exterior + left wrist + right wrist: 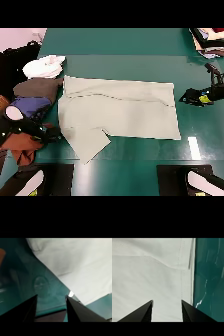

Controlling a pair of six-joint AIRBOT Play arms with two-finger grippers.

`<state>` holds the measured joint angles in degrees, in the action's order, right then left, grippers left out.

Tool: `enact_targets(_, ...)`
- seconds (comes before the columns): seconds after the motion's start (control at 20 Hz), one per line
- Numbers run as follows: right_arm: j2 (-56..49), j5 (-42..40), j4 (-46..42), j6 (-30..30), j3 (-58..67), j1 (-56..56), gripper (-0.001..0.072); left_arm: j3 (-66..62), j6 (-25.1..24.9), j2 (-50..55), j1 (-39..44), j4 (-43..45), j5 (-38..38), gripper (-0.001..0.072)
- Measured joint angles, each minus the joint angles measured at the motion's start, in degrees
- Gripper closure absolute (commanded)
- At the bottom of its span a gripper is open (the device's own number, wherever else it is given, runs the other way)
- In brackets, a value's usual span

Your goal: Fold the shirts.

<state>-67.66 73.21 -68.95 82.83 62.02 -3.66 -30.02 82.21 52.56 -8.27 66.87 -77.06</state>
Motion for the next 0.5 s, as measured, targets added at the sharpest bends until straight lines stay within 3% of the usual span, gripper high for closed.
enact_targets(0.4, 0.98, -0.02, 0.35, -0.02, -0.11, 0.00, 0.0300, 8.26, -1.16, -1.90, -0.07, -9.84, 9.14, 0.0303)
enact_targets(0.45, 1.03, -0.02, 0.35, -0.02, -0.11, 0.00, 0.0300, 8.79, -1.27, -2.01, -0.04, -10.69, 10.12, 0.0446)
enact_targets(0.5, 1.05, 0.00, 0.37, 0.00, -0.11, 0.00, 0.0300, 9.25, -1.38, -1.99, -0.04, -10.86, 11.54, 0.0636)
